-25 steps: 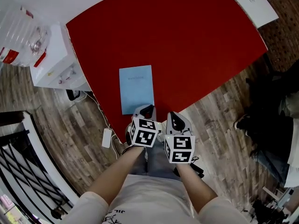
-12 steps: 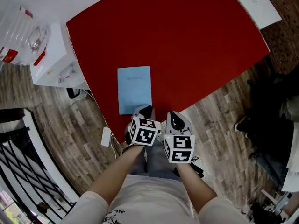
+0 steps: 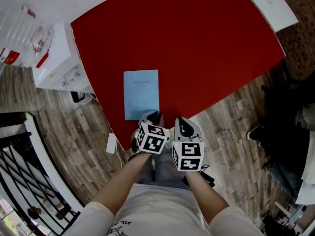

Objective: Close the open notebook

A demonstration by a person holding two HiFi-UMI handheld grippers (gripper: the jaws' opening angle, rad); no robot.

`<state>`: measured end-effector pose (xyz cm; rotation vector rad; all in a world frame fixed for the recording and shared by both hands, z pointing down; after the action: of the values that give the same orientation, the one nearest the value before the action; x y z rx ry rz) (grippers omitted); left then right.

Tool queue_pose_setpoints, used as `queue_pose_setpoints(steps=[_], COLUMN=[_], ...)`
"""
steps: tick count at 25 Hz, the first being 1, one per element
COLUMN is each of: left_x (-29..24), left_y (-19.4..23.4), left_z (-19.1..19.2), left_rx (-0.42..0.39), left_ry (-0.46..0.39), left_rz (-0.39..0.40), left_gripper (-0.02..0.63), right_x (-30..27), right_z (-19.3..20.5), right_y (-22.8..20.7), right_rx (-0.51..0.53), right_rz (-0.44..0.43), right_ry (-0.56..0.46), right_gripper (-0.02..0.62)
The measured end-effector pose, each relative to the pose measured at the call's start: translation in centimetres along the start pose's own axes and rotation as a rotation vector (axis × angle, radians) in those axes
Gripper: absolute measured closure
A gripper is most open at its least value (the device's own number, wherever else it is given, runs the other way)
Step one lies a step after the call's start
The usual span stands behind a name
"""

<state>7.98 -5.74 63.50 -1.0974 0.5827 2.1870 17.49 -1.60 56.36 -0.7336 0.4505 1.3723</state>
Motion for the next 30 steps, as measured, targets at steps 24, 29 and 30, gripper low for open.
queue_pose_setpoints(steps=[24, 29, 30], left_x=[20.1, 22.7, 22.9], left_y=[2.4, 3.1, 3.2], left_z=[-1.7, -1.1, -1.0], left_rx=[0.168, 0.184, 0.183], left_ry=[-0.286, -0.357, -0.367], left_rz=[-0.029, -0.086, -0.095], left_gripper=[0.599, 0.6, 0.6], right_x=[8.5, 9.1, 9.1], right_z=[-5.2, -5.1, -5.1], right_y=[8.6, 11.2, 11.7], right_rx=[0.079, 0.107, 0.12], right_rz=[-0.109, -0.125, -0.128], right_ry=[-0.062, -0.065, -0.069], right_gripper=[0.59, 0.589, 0.591])
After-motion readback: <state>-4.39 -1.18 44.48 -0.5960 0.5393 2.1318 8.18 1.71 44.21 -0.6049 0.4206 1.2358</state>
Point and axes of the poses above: the fingertips, and each gripper's own axes: x backward along the fingers, y to its left, z out of its underside, the point moved 5 cm from there along x, backward along the fingers, and after that the axes turned 4 degrees about -x, right-handed, at the moved point
